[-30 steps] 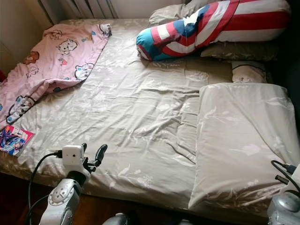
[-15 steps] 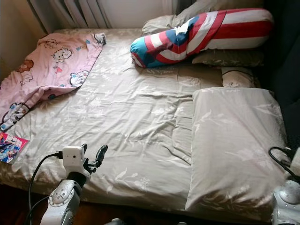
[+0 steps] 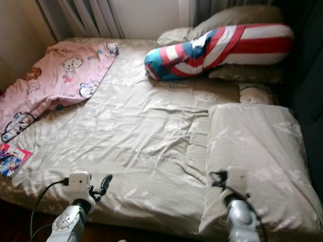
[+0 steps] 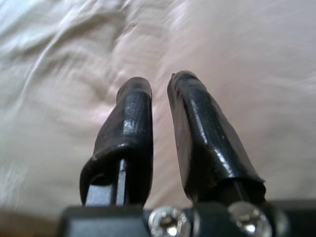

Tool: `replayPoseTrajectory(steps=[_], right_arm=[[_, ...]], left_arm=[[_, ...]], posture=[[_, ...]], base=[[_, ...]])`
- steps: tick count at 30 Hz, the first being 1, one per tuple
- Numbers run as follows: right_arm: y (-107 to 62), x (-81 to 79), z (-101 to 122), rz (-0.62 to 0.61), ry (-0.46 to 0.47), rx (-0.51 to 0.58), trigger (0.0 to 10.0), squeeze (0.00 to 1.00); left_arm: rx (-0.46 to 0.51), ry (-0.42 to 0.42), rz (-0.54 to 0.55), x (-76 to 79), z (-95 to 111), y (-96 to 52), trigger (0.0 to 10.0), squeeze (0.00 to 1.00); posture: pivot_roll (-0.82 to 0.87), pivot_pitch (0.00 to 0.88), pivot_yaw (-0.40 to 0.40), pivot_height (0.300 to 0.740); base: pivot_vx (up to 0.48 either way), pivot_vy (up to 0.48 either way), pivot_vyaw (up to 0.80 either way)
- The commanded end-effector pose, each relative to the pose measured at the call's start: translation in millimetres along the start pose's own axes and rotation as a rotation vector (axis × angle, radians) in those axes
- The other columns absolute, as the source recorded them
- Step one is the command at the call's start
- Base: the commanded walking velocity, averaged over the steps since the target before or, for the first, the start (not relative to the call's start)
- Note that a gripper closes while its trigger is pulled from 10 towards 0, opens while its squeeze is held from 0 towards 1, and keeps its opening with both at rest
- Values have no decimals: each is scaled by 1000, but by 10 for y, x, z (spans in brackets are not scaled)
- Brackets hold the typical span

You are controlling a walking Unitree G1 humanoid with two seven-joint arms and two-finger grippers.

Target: Clean up the room

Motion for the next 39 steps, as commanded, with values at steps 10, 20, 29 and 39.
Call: replayPoseTrajectory(steps=[10, 20, 29, 39], right_arm=[[-42, -213, -331, 119, -76, -161, 10000, 0], [-193, -528, -656, 220, -95, -286, 10000, 0], [-288, -428, -836, 133, 4, -345, 10000, 1000], [-374, -429, -970, 128, 8, -391, 10000, 1000]], left_arm=[[-228, 5, 205, -552, -612, -302, 10000, 0], [-373, -16, 292, -684, -998, -546, 10000, 0], [-403, -8, 287, -675, -1043, -558, 10000, 0], [-428, 2, 282, -680, -1082, -583, 10000, 0]], posture=[[-115, 27, 49, 740], [-90, 0, 53, 740], [-99, 0, 64, 740], [-109, 0, 69, 740]], base=[[0, 0, 0], [0, 0, 0], [0, 0, 0], [0, 0, 0]])
Point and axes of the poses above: a point about 5 cm out from each wrist's last joint towards the gripper, its own y axis pointing out of the wrist towards the gripper, its own z axis along the axis of the wrist's last joint, x = y × z, the point moved 6 cm from there along y, pointing out of the wrist towards the gripper, and after that the axes turned 15 degrees about -y, right-handed, at the moved point
